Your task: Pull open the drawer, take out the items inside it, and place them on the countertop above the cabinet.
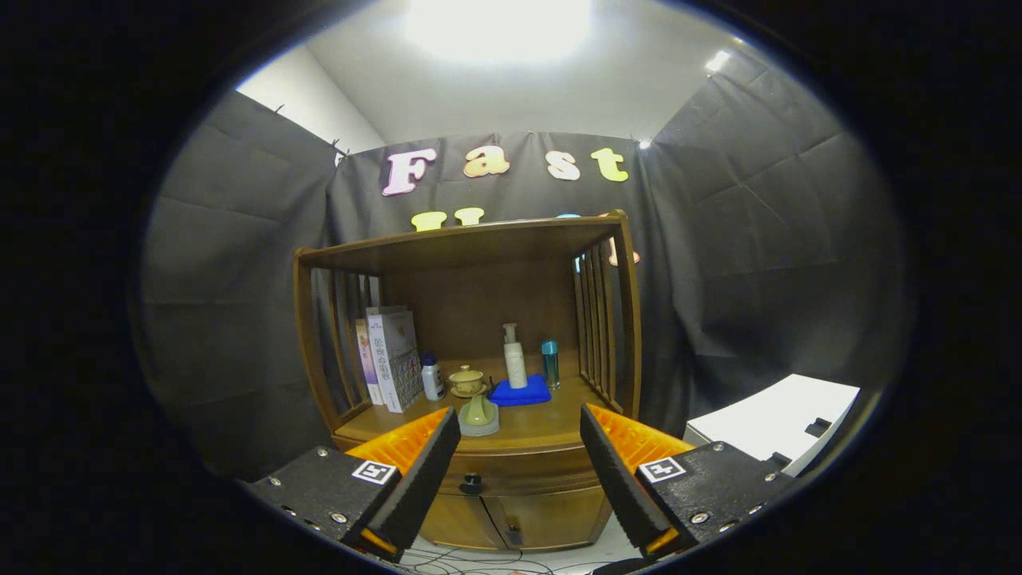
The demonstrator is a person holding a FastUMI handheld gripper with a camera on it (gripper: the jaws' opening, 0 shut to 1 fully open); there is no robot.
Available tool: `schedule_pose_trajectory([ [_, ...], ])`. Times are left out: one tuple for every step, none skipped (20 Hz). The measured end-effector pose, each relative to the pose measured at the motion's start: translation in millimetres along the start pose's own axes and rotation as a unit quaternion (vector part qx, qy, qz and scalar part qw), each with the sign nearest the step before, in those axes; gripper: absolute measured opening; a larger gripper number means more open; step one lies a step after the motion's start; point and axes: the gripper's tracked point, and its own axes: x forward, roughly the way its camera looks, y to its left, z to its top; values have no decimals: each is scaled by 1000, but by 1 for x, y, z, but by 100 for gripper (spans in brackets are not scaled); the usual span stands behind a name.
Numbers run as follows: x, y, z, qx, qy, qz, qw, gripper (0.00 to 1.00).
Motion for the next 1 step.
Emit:
schedule_pose_trajectory([
  [0, -2, -1, -3, 1, -2, 1000, 94],
])
